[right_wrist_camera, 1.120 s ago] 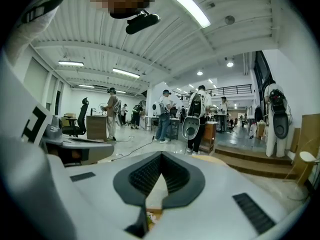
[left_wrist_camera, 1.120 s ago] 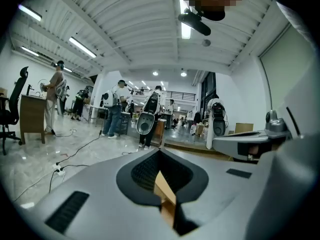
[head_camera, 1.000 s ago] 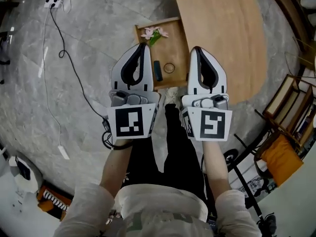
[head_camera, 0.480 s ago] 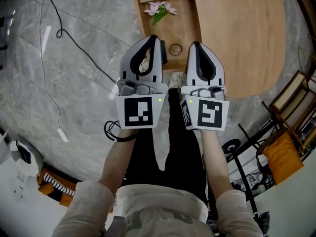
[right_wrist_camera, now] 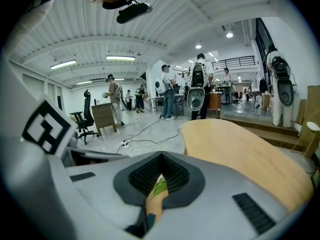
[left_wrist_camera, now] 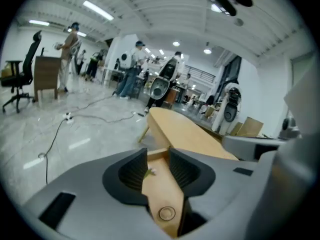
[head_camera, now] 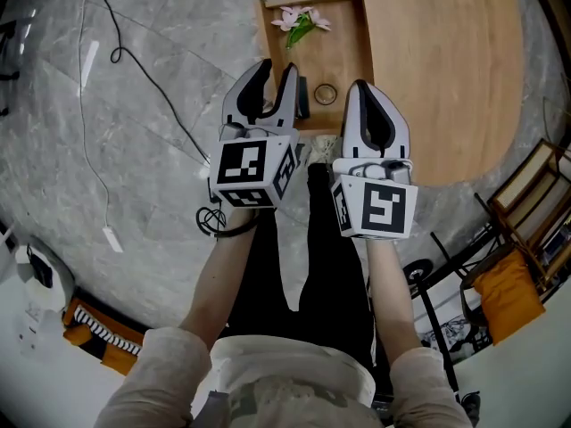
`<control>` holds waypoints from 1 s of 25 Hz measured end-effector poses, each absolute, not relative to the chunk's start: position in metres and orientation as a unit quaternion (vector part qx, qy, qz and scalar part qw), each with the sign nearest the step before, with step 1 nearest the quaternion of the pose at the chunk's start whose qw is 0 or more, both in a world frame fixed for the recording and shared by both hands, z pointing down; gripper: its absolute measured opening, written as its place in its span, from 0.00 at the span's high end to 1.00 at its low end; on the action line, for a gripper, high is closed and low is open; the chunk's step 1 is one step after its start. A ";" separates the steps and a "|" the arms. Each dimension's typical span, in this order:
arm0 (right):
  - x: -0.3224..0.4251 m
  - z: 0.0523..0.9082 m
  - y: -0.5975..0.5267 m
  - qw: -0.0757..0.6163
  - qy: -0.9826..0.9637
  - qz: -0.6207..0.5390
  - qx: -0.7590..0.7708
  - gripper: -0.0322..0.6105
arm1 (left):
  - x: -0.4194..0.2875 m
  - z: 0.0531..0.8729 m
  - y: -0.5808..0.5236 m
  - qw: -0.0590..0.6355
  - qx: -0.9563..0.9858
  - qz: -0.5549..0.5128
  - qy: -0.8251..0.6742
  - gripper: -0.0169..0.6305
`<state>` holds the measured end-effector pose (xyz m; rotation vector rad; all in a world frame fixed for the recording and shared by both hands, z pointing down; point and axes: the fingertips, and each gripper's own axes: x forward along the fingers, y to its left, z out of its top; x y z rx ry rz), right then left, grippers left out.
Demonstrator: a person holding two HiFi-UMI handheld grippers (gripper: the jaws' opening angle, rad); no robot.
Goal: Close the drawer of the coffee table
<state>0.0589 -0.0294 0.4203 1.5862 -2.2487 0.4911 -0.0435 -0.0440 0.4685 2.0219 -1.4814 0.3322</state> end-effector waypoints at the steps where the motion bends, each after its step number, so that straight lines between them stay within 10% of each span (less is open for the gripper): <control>1: 0.057 0.422 -0.029 0.173 -0.793 0.176 0.557 0.94 | -0.049 0.489 -0.043 0.332 0.746 0.129 -0.562 0.78; 25: 0.027 0.479 0.002 0.216 -0.820 0.239 0.473 0.94 | -0.067 0.706 0.002 0.562 0.594 0.232 -0.528 0.73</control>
